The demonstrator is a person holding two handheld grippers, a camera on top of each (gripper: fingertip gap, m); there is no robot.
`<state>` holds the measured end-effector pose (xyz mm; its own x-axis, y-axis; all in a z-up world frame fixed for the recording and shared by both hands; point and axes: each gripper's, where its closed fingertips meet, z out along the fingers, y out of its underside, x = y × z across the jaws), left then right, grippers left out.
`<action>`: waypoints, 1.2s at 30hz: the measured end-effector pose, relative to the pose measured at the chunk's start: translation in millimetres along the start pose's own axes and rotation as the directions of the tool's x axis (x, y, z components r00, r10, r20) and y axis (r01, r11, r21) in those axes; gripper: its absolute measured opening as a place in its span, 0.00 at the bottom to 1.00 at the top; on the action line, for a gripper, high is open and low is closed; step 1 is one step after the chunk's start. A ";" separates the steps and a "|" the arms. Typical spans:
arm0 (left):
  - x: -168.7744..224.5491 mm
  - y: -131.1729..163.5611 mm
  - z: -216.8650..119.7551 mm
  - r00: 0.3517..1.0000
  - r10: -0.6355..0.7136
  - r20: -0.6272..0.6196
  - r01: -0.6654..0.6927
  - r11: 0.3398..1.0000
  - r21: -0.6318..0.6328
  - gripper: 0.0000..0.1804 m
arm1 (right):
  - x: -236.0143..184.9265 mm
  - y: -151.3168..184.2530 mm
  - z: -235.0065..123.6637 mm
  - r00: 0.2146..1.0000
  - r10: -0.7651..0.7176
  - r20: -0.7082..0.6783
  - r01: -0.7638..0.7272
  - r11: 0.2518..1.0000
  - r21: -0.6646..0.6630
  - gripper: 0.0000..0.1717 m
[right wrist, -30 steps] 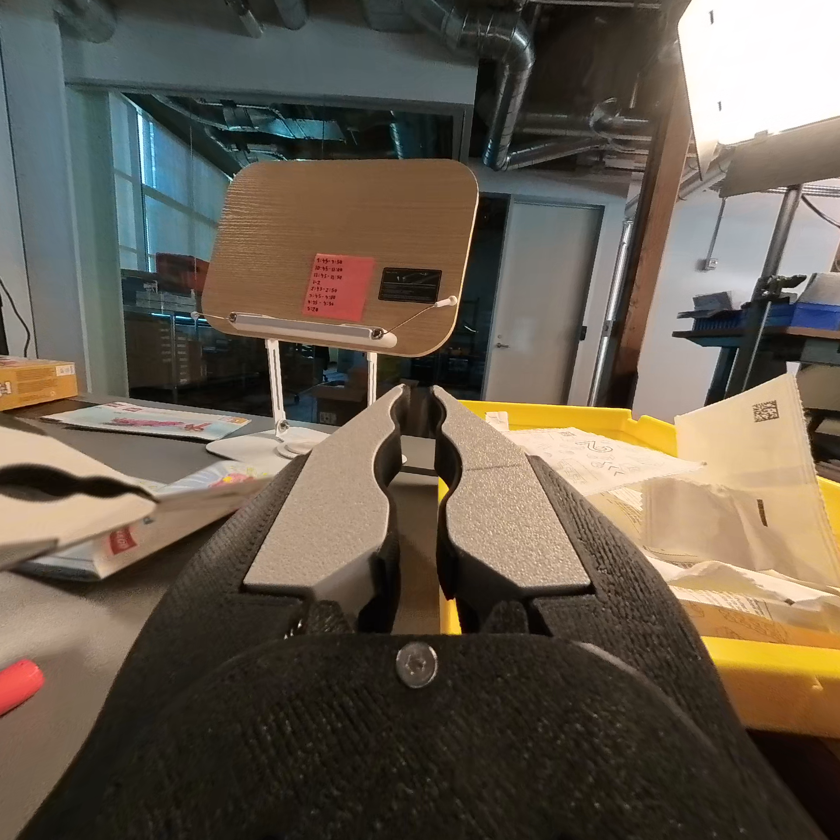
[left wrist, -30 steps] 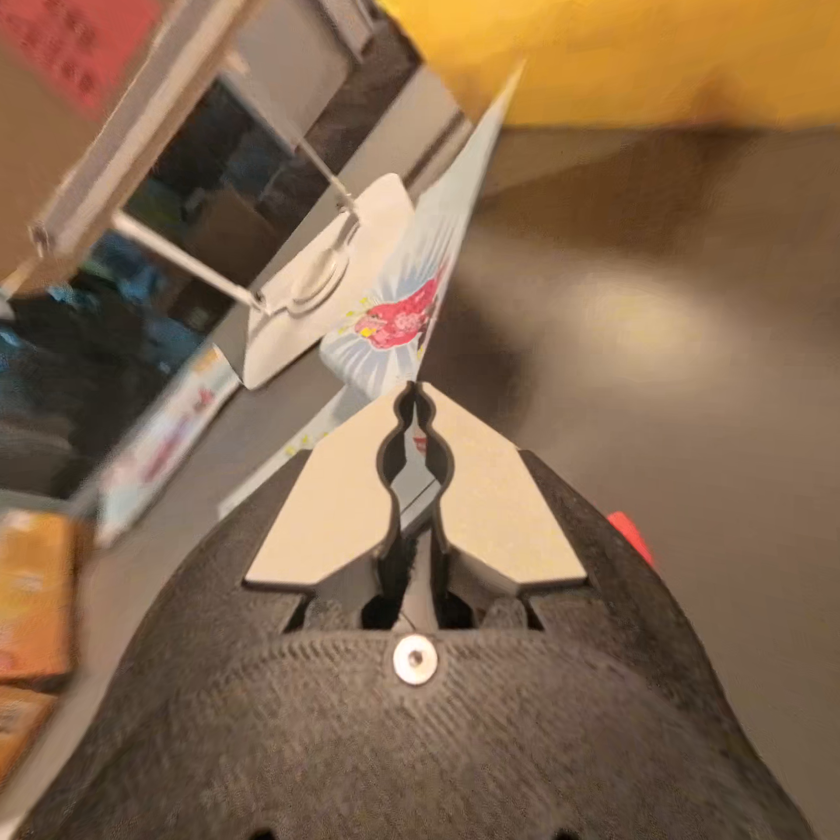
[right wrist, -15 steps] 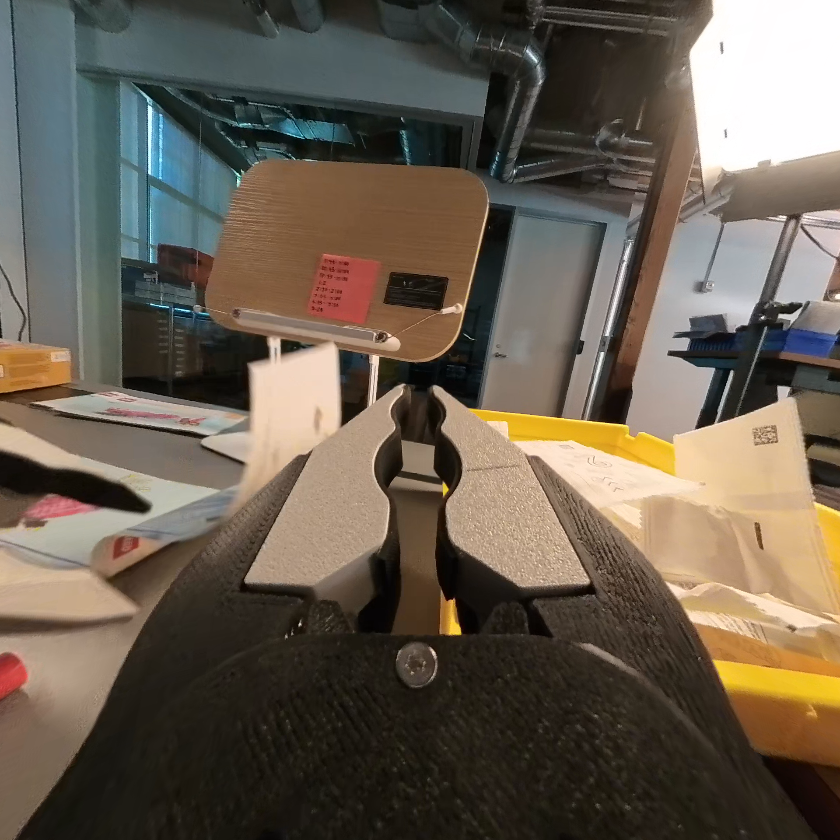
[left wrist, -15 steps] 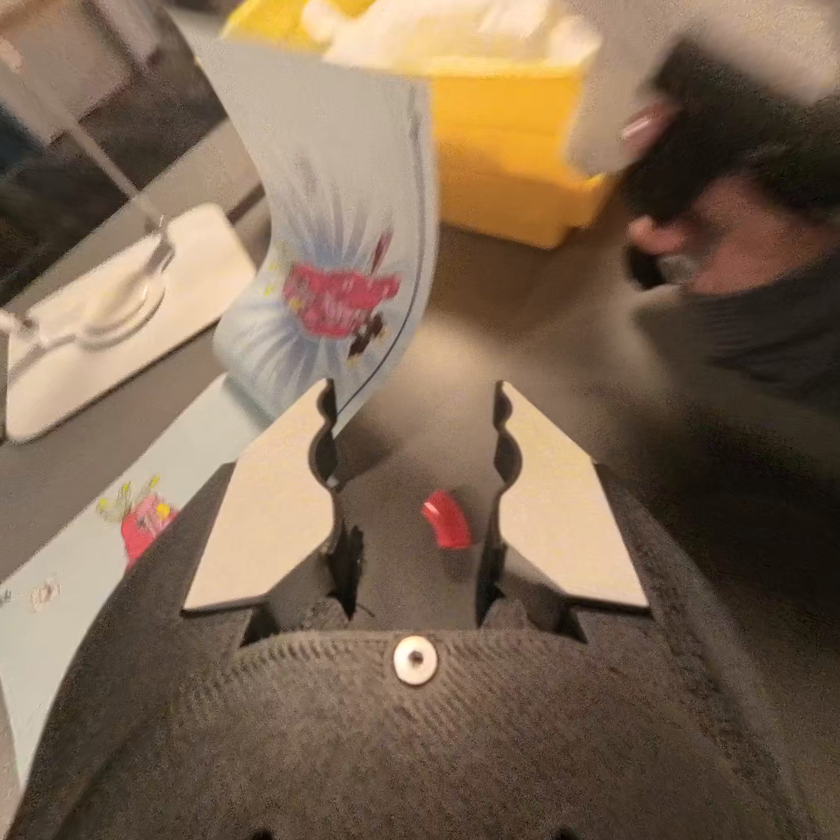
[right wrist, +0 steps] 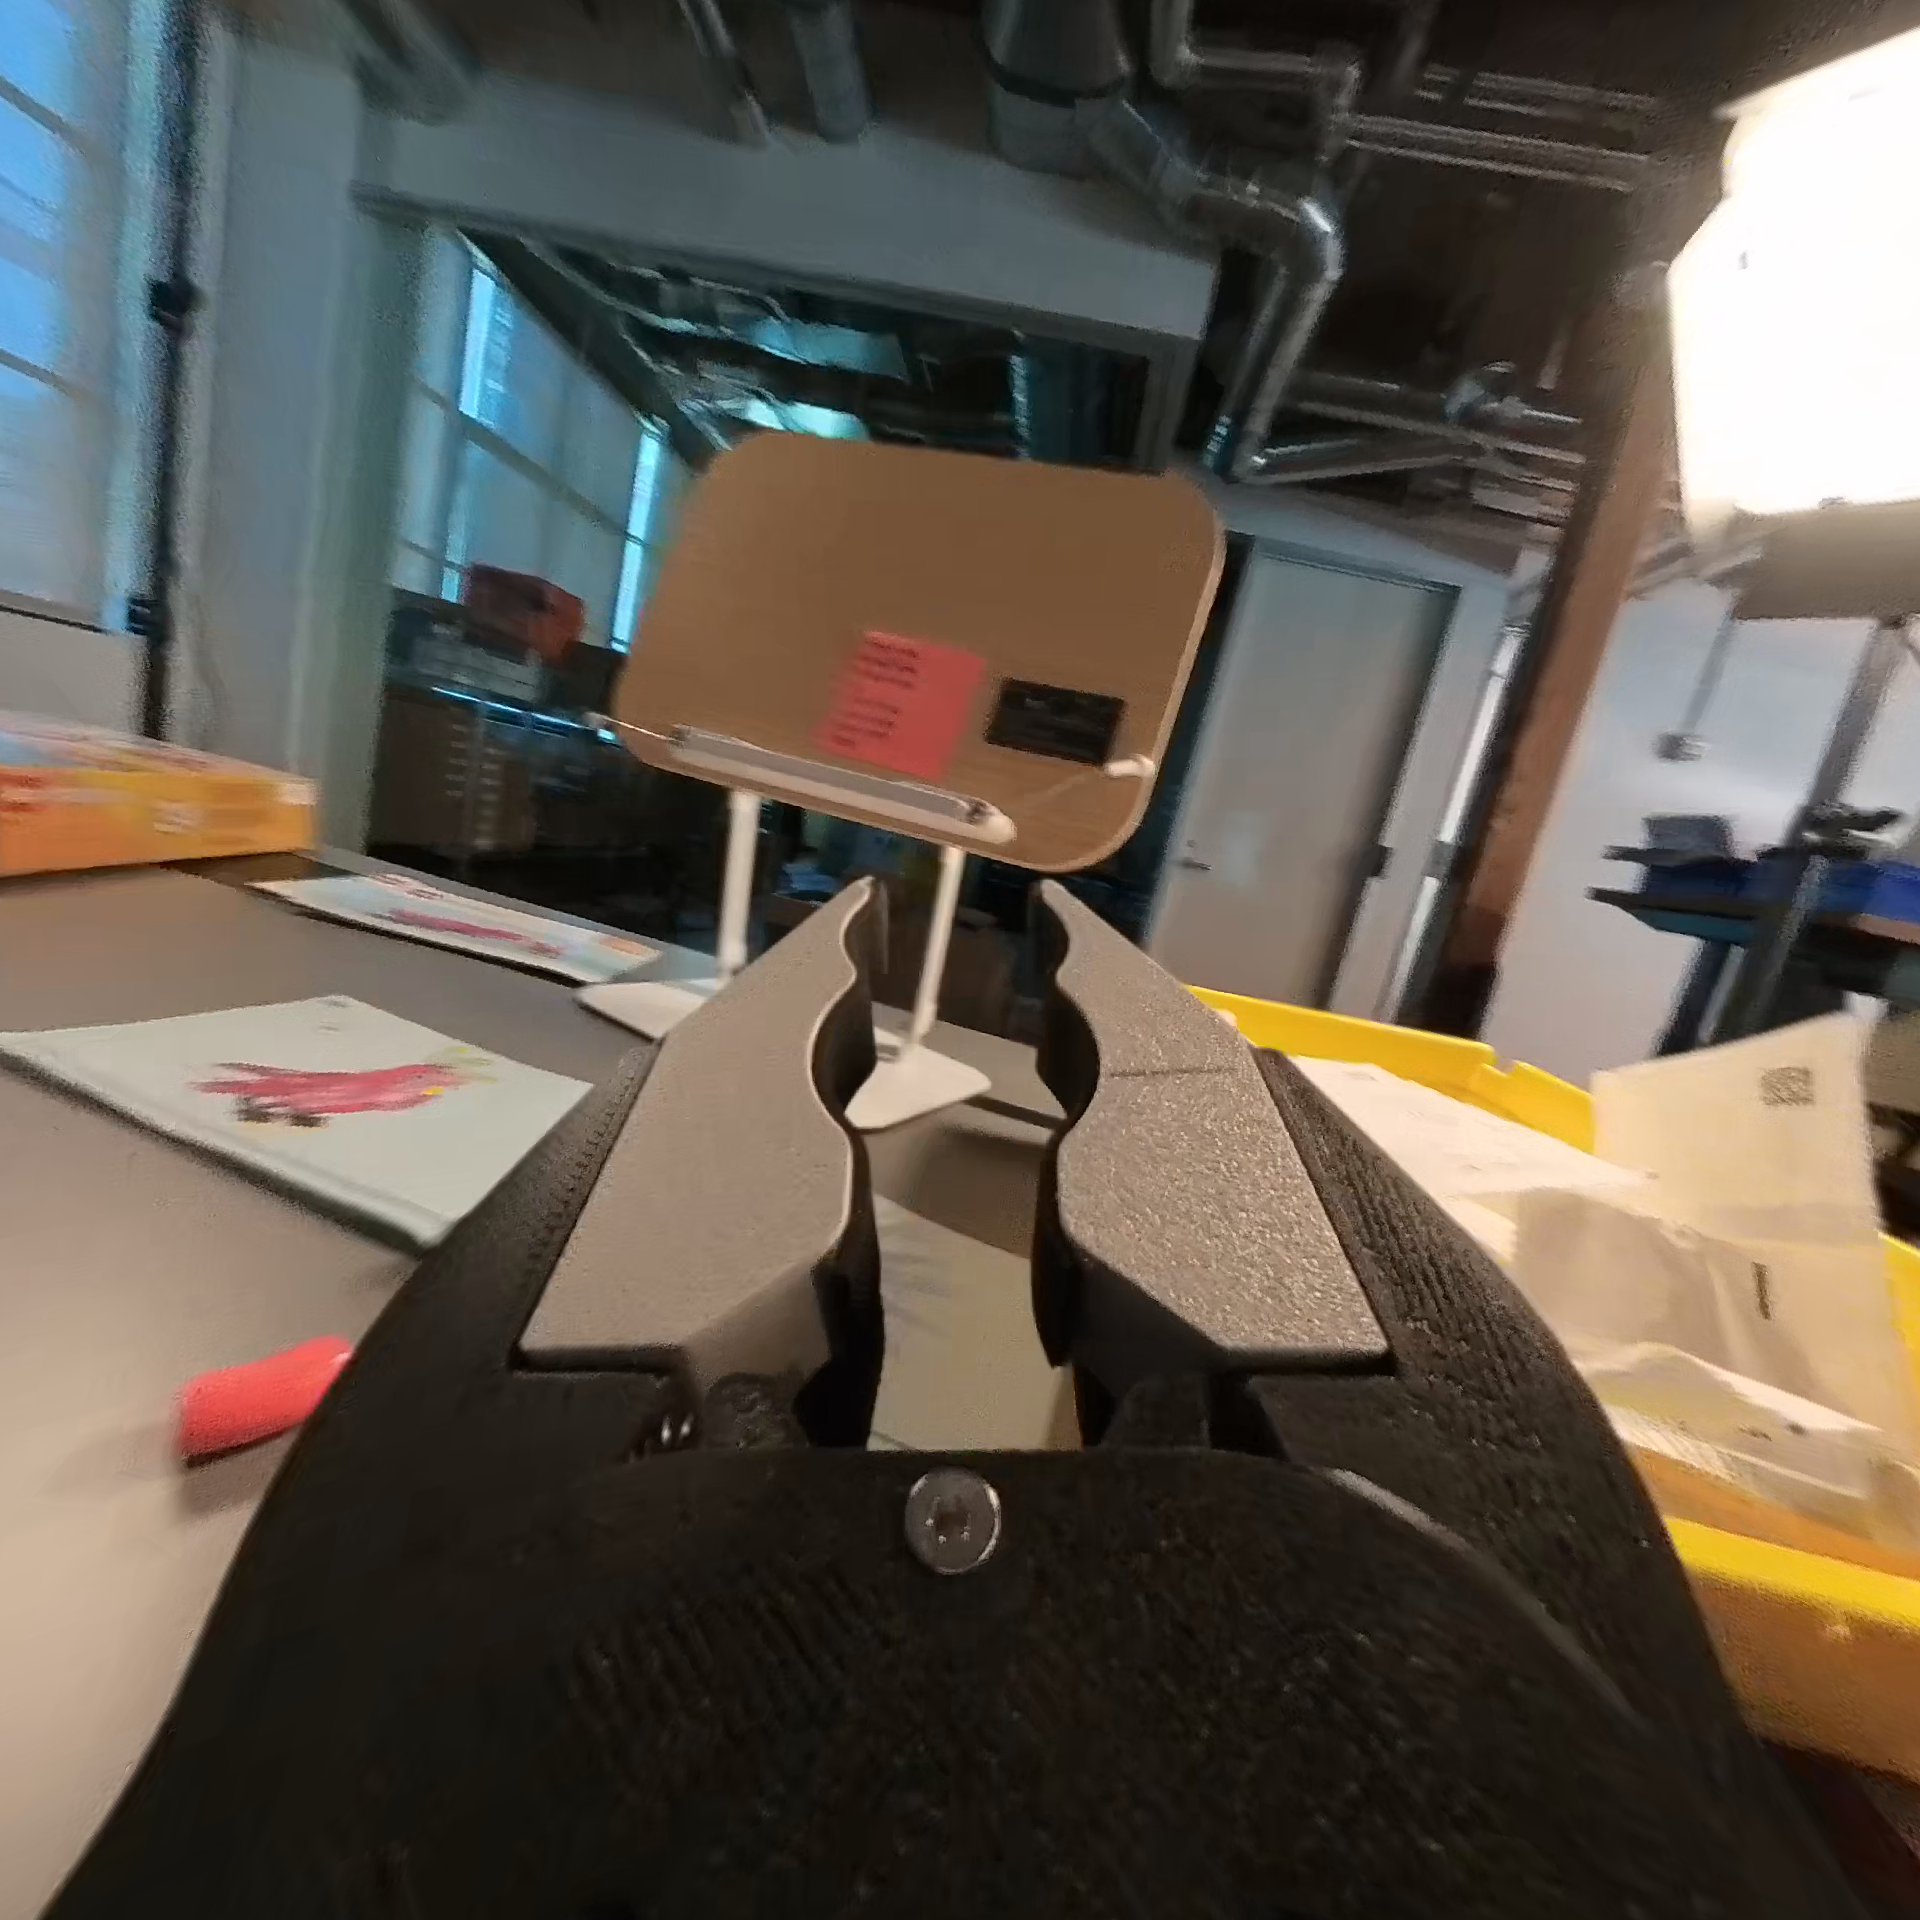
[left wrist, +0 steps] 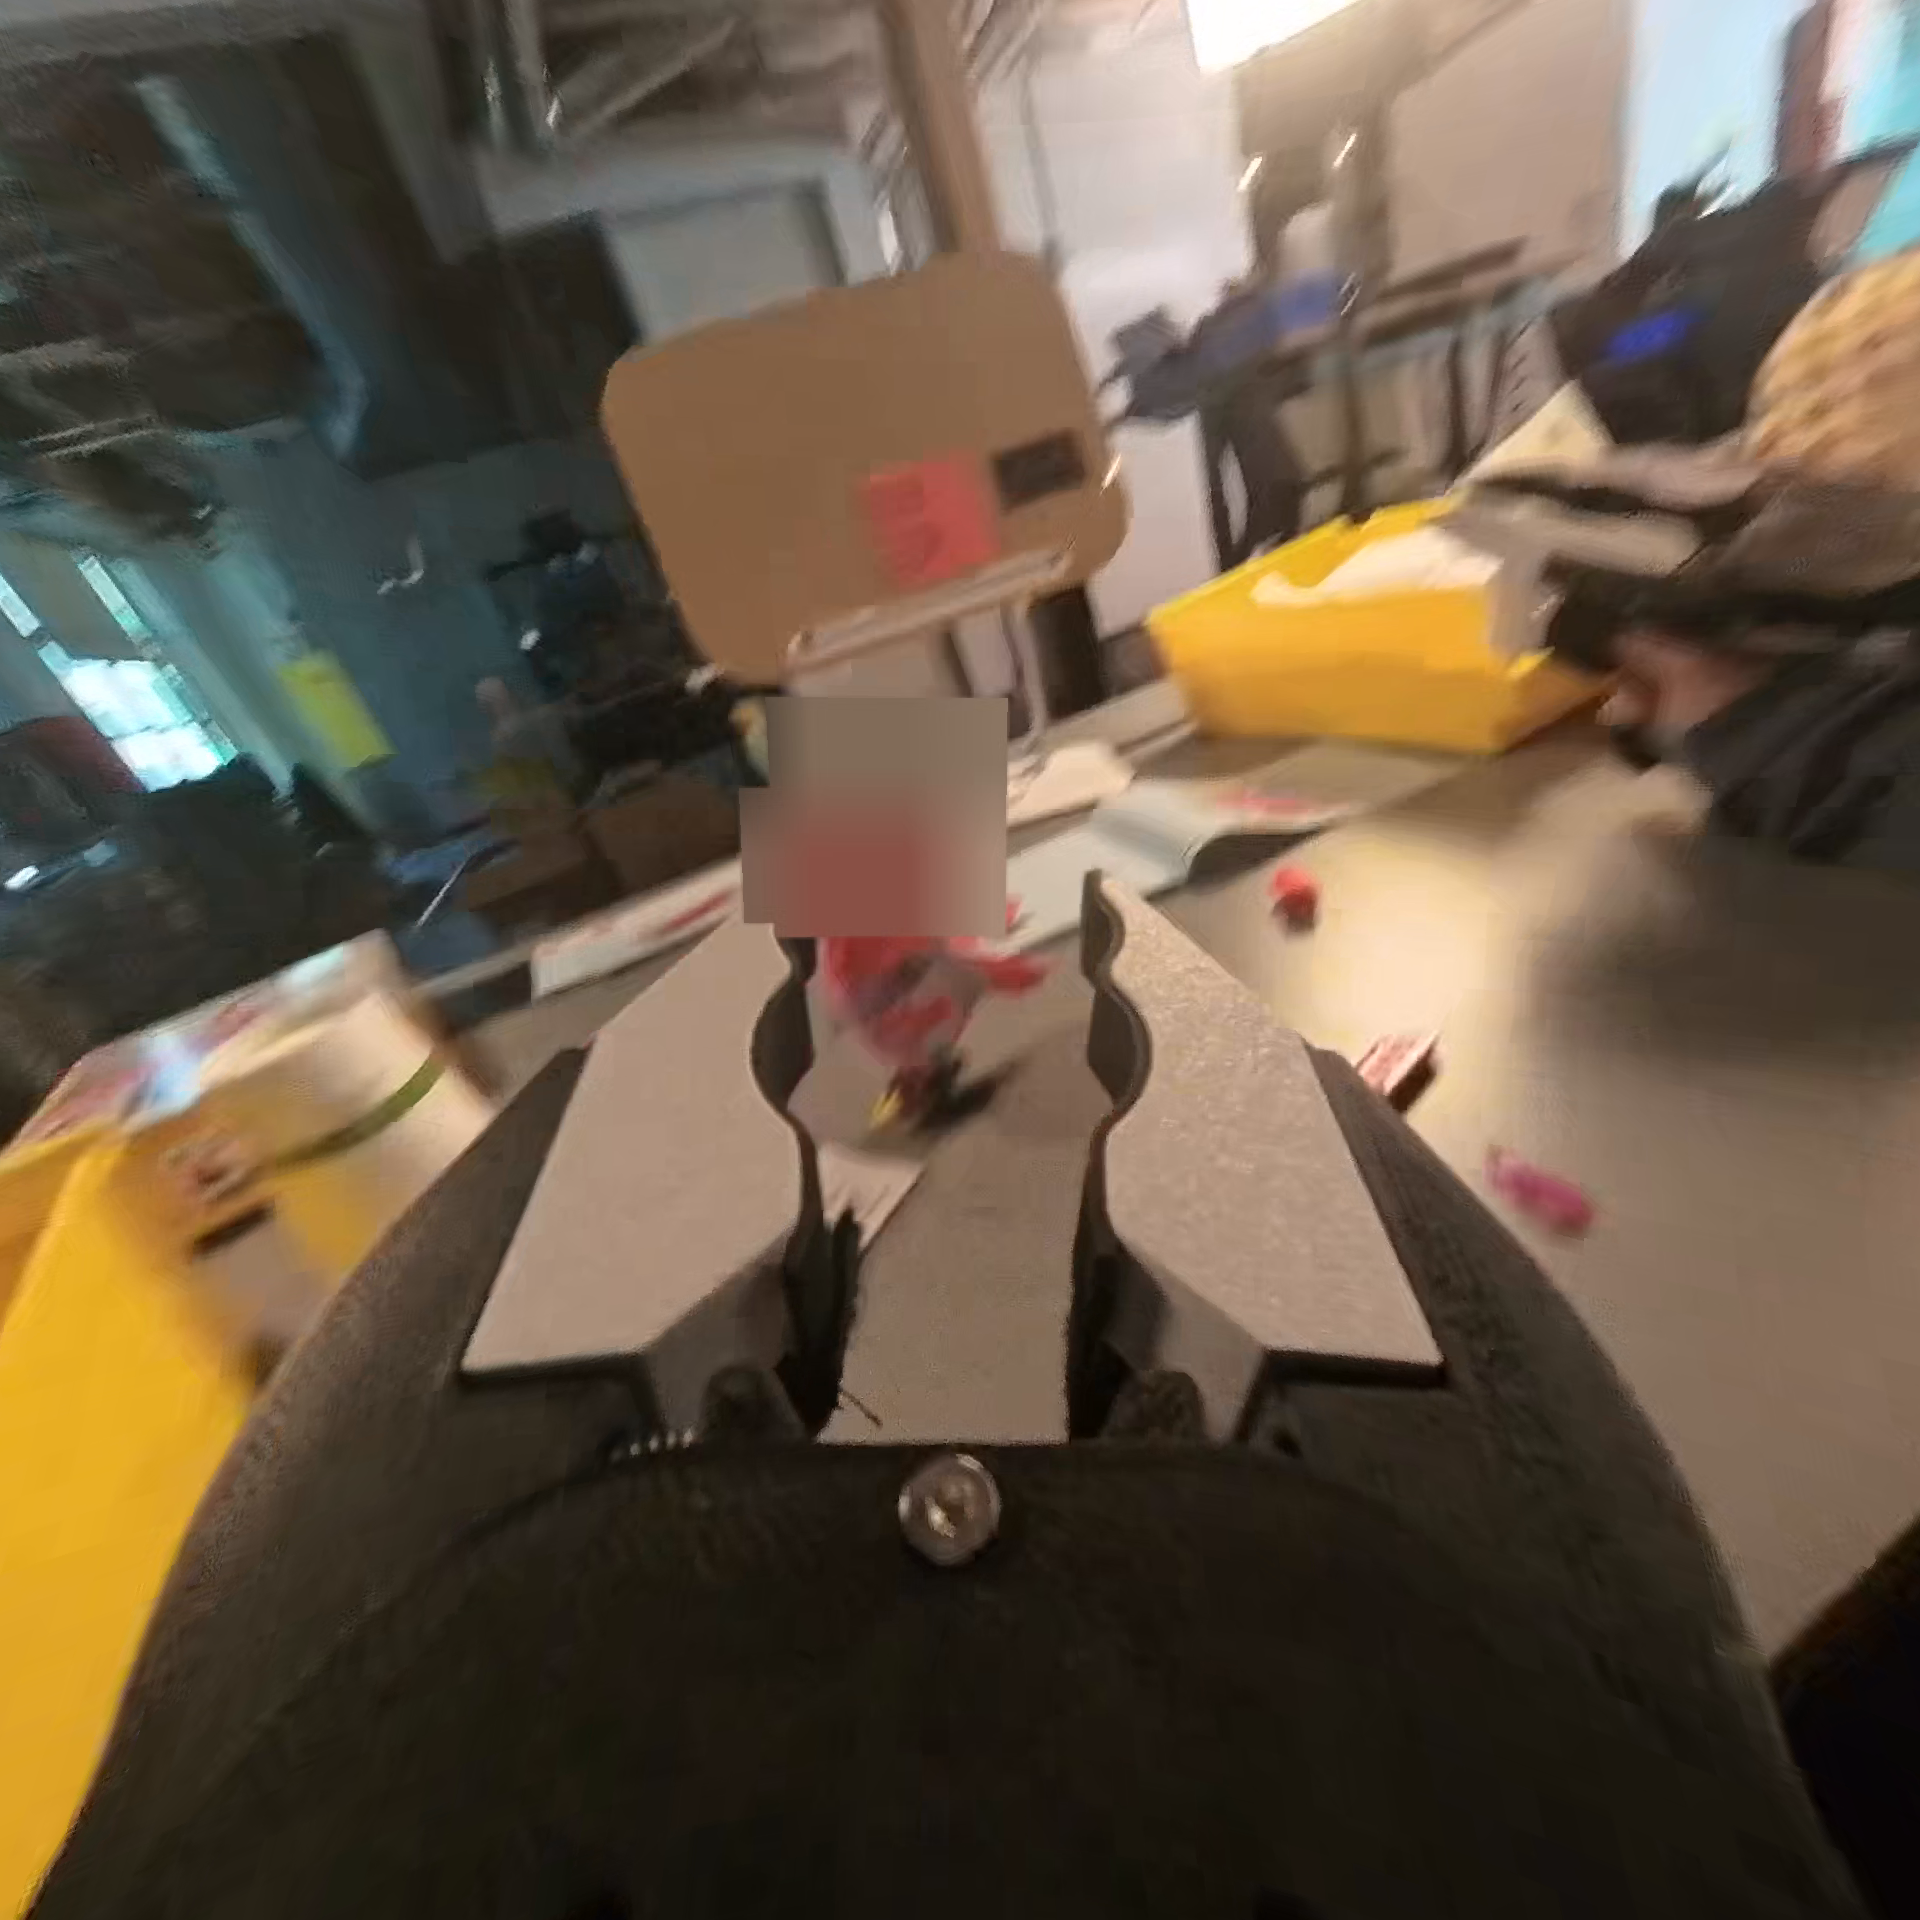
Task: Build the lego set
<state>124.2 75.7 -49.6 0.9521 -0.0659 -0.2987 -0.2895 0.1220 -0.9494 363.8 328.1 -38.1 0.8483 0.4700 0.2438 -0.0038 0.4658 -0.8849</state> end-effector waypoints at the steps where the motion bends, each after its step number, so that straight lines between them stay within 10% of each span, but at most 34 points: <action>1: -7.5 13.4 -9.0 0.999 0.015 0.028 -0.014 0.998 -0.058 0.27 | -7.3 -5.7 -6.1 1.000 -0.018 0.018 0.017 1.000 0.011 0.15; 10: -19.7 82.5 -4.0 0.989 -0.144 -0.026 0.123 0.913 -0.390 0.28 | -19.2 -19.1 -47.9 0.993 -0.119 -0.015 0.118 0.992 -0.038 0.14; 19: -80.1 -7.1 -110.0 0.985 0.027 0.171 0.001 0.987 -0.159 0.24 | -65.1 -36.2 -80.7 0.969 -0.242 0.057 0.245 0.968 -0.059 0.14; 26: -221.2 -112.3 -379.5 0.507 0.126 0.853 -0.016 0.991 -0.136 0.31 | -113.9 -39.5 -110.4 0.948 -0.257 0.189 0.282 0.952 -0.118 0.30; 36: -228.4 -114.8 -589.9 0.011 -0.007 1.000 -0.028 1.000 0.007 0.68 | -146.7 -23.2 -96.8 0.927 -0.299 0.227 0.344 0.918 -0.199 0.58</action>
<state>-118.4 -507.4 70.4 0.1118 0.9887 0.0999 -0.3157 0.1307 -0.9398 290.7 175.8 -91.8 0.6670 0.4670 0.5805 0.3940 0.4402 -0.8068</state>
